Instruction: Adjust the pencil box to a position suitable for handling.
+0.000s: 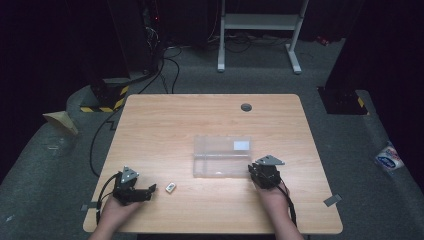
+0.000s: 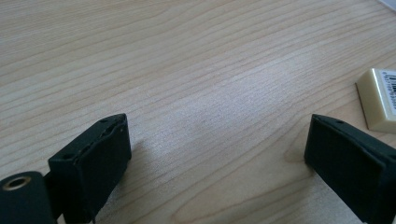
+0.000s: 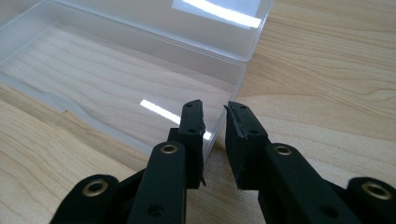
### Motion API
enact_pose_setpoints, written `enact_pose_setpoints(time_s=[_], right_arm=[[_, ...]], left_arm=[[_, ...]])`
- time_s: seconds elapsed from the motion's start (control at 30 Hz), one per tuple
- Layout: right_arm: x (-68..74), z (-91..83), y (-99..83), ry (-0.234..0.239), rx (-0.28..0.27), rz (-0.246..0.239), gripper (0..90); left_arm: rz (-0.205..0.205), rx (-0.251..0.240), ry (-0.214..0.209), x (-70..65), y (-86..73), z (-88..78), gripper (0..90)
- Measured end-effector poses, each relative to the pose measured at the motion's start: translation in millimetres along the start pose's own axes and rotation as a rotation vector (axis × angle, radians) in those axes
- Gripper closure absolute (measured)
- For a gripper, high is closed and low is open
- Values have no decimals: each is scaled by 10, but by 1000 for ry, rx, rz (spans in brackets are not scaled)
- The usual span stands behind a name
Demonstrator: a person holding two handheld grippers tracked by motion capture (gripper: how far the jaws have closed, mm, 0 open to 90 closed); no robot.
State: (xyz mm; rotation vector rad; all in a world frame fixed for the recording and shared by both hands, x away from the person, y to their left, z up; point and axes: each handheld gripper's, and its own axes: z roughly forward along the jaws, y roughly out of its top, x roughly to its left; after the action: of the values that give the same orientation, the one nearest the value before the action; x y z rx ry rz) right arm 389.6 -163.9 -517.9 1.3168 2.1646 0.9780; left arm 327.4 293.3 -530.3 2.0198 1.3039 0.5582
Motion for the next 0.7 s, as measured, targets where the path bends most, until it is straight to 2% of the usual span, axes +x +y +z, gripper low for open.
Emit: enact_pose_setpoints(time_s=[0.7], right_arm=[[-2,-32,19,4,-19,5,695]], left_arm=[[0,0,0,0,0,0,73]])
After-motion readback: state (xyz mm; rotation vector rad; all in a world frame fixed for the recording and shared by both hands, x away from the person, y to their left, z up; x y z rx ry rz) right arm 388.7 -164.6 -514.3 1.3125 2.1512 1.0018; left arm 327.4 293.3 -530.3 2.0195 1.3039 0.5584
